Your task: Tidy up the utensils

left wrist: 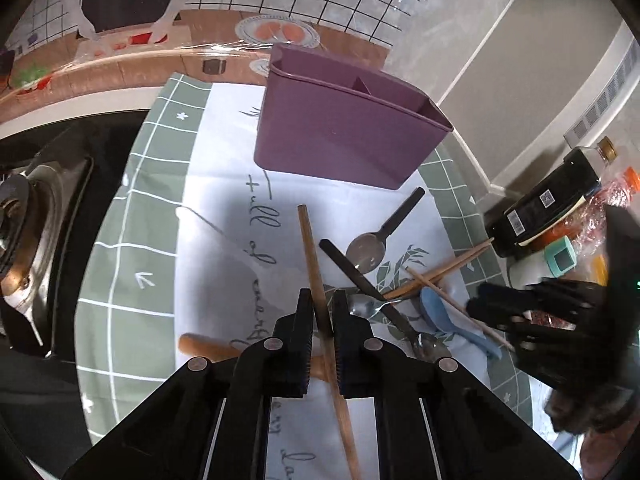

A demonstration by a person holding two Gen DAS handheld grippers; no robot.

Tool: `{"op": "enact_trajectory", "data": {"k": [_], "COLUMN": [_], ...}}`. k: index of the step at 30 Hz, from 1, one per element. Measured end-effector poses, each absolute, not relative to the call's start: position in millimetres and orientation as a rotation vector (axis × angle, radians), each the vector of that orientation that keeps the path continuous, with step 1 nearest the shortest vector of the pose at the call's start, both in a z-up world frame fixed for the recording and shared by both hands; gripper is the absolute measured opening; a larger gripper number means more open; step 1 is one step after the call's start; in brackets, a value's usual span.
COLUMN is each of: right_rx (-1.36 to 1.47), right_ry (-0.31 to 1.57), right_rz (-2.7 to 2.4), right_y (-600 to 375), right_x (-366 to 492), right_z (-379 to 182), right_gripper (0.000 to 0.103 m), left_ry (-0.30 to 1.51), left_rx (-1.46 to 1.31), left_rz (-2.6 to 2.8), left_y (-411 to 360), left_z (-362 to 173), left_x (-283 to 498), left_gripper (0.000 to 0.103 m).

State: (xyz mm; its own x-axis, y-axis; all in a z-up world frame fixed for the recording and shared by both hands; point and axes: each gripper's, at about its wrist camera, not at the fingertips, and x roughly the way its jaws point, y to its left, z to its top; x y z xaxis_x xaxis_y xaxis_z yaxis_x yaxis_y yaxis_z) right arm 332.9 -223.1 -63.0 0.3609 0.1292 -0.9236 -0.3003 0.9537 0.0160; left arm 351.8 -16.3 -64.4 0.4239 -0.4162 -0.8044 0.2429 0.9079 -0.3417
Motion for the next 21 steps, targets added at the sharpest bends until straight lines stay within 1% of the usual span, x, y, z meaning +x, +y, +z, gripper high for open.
{"op": "enact_trajectory", "data": {"k": [7,13,15,19,21], "right_rx": [-0.275,-0.274,-0.268,-0.263,-0.215], "right_ry": [1.208,1.23,1.22,1.198,1.162], "right_rz": [0.298,0.35,0.345,0.319,0.32], "right_y": [-237.5,-228.9,-227.5,-224.4,-222.3], "right_x": [341.4,351.0,355.1,351.8,348.0], "right_z": [-88.7,-104.8,-105.0,-98.6,-85.7], "right_gripper": [0.019,0.019,0.016,0.005,0.005], "left_ry": [1.04,1.064,1.068,1.073,1.066], "left_rx": [-0.167,-0.165,-0.159,-0.152,-0.147], "left_rz": [-0.4,-0.38,-0.375,-0.382,-0.394], "left_y": [-5.3,-4.5,-6.2,-9.3,-10.7], "left_z": [-56.7,-58.4,-59.5,-60.2,-57.8], "left_x": [341.1,341.8,341.7,338.4,334.9], "left_gripper": [0.01,0.01,0.01,0.01,0.01]}}
